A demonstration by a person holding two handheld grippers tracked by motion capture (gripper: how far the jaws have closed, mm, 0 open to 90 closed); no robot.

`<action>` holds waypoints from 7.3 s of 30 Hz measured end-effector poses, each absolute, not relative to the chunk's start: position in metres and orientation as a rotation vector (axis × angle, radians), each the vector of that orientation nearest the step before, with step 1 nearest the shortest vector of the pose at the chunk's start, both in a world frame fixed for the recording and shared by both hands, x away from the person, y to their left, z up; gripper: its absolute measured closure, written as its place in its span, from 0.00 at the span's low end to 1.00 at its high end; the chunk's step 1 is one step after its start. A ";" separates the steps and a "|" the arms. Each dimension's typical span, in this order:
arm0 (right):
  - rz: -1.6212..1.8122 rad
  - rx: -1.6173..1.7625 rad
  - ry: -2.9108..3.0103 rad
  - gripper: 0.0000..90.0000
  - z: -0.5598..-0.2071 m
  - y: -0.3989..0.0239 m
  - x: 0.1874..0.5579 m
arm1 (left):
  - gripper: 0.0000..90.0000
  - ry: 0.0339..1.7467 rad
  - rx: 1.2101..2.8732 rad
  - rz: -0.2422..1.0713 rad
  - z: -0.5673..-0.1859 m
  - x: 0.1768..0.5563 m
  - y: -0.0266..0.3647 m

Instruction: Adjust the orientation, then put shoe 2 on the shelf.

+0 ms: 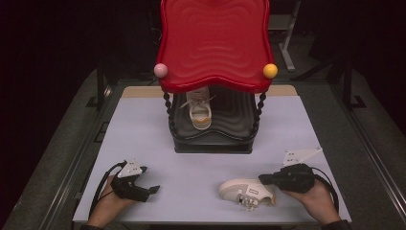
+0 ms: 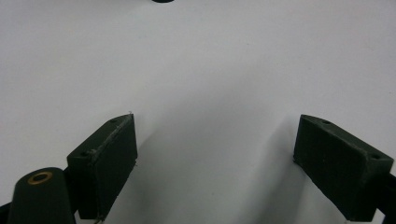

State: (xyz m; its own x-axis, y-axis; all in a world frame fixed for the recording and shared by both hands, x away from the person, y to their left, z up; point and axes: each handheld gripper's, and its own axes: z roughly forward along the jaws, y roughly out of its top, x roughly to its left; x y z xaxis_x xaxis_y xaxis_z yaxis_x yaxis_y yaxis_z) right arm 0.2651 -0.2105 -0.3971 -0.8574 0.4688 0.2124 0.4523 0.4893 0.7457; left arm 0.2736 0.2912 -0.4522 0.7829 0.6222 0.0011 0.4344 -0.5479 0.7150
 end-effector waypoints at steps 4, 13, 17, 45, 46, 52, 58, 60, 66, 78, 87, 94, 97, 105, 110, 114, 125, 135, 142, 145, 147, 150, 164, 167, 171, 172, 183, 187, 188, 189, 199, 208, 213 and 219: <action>1.334 0.842 2.682 1.00 -0.397 -0.210 0.271 | 0.14 0.780 2.237 0.329 -0.452 0.274 0.291; 1.342 0.877 2.664 1.00 -0.401 -0.207 0.289 | 0.14 0.781 2.236 0.328 -0.452 0.274 0.291; 1.347 0.898 2.663 1.00 -0.403 -0.207 0.296 | 0.14 0.781 2.239 0.327 -0.452 0.274 0.291; 1.278 1.018 2.655 1.00 -0.428 -0.219 0.327 | 0.14 0.781 2.238 0.327 -0.452 0.274 0.291; 1.274 1.020 2.652 1.00 -0.428 -0.222 0.325 | 0.14 0.782 2.238 0.327 -0.452 0.274 0.291; 1.234 1.012 2.670 1.00 -0.430 -0.232 0.311 | 0.14 0.781 2.237 0.327 -0.452 0.274 0.291; 1.201 0.994 2.690 1.00 -0.431 -0.232 0.304 | 0.14 0.781 2.237 0.327 -0.452 0.274 0.291; 1.203 0.984 2.693 1.00 -0.431 -0.233 0.300 | 0.14 0.781 2.237 0.327 -0.452 0.274 0.291; 1.201 0.964 2.721 1.00 -0.431 -0.232 0.286 | 0.14 0.781 2.236 0.327 -0.452 0.274 0.291; 1.233 0.872 2.807 1.00 -0.432 -0.217 0.255 | 0.14 0.781 2.236 0.327 -0.452 0.274 0.291; 1.267 0.740 2.894 1.00 -0.433 -0.185 0.249 | 0.14 0.781 2.236 0.327 -0.452 0.274 0.291; 1.284 0.688 2.921 1.00 -0.434 -0.172 0.248 | 0.14 0.781 2.236 0.327 -0.452 0.274 0.291; 1.279 0.667 2.928 1.00 -0.433 -0.168 0.247 | 0.14 0.781 2.236 0.327 -0.452 0.274 0.291; 1.397 0.699 2.849 0.90 -0.417 -0.179 0.247 | 0.14 0.782 2.236 0.325 -0.452 0.274 0.291; 1.503 0.679 2.802 0.73 -0.402 -0.176 0.245 | 0.14 0.782 2.236 0.325 -0.452 0.274 0.291; 1.533 0.604 2.819 0.70 -0.395 -0.163 0.242 | 0.14 0.781 2.235 0.327 -0.452 0.274 0.291; 1.507 0.470 2.935 0.68 -0.399 -0.129 0.240 | 0.14 0.781 2.236 0.326 -0.452 0.274 0.291; 1.414 0.426 3.008 0.77 -0.414 -0.119 0.242 | 0.14 0.781 2.235 0.326 -0.453 0.274 0.291; 1.390 0.381 3.028 0.86 -0.416 -0.118 0.243 | 0.14 0.781 2.234 0.326 -0.453 0.274 0.291; 1.373 0.355 3.028 0.88 -0.415 -0.117 0.243 | 0.14 0.781 2.235 0.326 -0.453 0.274 0.291; 1.360 0.347 3.028 0.88 -0.414 -0.116 0.242 | 0.14 0.781 2.235 0.326 -0.453 0.274 0.291; 1.348 0.328 3.023 0.88 -0.411 -0.116 0.242 | 0.14 0.781 2.235 0.326 -0.453 0.274 0.291; 1.409 0.275 2.949 0.88 -0.379 -0.117 0.242 | 0.14 0.781 2.236 0.325 -0.452 0.274 0.291; 1.414 0.249 2.938 0.88 -0.370 -0.116 0.242 | 0.14 0.781 2.237 0.325 -0.452 0.274 0.291; 1.405 0.220 2.930 0.88 -0.356 -0.112 0.243 | 0.14 0.781 2.236 0.325 -0.452 0.274 0.291; 1.405 0.205 2.924 0.88 -0.353 -0.111 0.244 | 0.14 0.781 2.237 0.326 -0.452 0.274 0.291; 1.366 0.169 2.855 0.88 -0.314 -0.106 0.272 | 0.14 0.782 2.234 0.325 -0.453 0.274 0.291; 1.353 0.170 2.826 0.88 -0.304 -0.106 0.289 | 0.14 0.783 2.233 0.324 -0.453 0.274 0.291; 1.350 0.172 2.819 0.88 -0.303 -0.106 0.294 | 0.14 0.783 2.234 0.325 -0.453 0.274 0.291; 1.346 0.169 2.813 0.88 -0.301 -0.106 0.298 | 0.14 0.781 2.236 0.326 -0.452 0.274 0.291; 1.273 0.180 2.799 0.88 -0.292 -0.101 0.335 | 0.14 0.783 2.236 0.323 -0.452 0.274 0.291; 1.230 0.175 2.774 0.88 -0.288 -0.093 0.363 | 0.14 0.782 2.236 0.325 -0.452 0.274 0.291; 1.205 0.193 2.765 0.88 -0.287 -0.090 0.372 | 0.14 0.781 2.236 0.326 -0.452 0.274 0.291; 1.186 0.196 2.757 0.87 -0.293 -0.088 0.381 | 0.14 0.782 2.234 0.328 -0.453 0.274 0.291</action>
